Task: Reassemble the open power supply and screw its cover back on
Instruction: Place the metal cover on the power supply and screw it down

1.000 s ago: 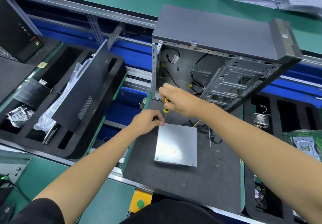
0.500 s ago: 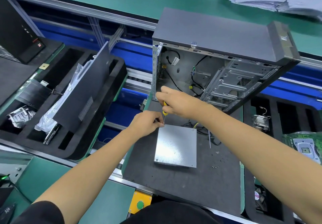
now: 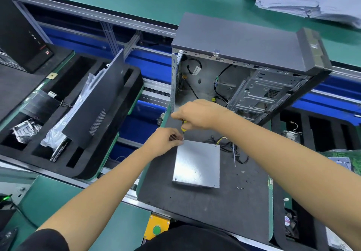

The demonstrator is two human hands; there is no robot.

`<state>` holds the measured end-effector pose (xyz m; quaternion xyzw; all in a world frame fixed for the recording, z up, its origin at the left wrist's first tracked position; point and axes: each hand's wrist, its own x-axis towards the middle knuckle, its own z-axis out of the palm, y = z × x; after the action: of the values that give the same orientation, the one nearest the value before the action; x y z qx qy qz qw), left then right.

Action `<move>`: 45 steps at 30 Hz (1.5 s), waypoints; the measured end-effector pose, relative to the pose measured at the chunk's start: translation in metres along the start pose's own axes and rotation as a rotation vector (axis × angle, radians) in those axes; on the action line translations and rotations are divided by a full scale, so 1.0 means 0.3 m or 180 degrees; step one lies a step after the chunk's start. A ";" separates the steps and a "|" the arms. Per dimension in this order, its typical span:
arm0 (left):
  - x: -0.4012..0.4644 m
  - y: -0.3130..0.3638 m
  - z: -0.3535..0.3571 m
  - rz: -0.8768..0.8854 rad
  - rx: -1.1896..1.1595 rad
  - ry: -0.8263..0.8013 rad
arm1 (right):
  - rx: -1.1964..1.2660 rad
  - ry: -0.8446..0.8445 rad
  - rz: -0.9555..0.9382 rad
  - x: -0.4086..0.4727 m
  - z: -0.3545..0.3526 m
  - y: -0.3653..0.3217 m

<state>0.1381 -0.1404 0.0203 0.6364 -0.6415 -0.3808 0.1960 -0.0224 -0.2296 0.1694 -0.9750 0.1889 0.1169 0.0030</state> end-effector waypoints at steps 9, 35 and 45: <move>-0.012 -0.009 0.010 0.0164 -0.0232 0.0089 | -0.0233 0.0186 0.0098 -0.002 0.008 -0.002; -0.079 0.074 0.138 -0.0727 -0.0071 0.1243 | -0.0359 -0.0091 0.0087 -0.001 -0.002 0.007; -0.089 0.086 0.216 -0.0736 -0.0340 0.1564 | -0.0258 -0.0113 -0.0415 -0.011 -0.016 0.010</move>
<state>0.0763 -0.1018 0.0045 0.7675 -0.4768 -0.2682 0.3342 -0.0254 -0.2314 0.1751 -0.9823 0.1201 0.1412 -0.0255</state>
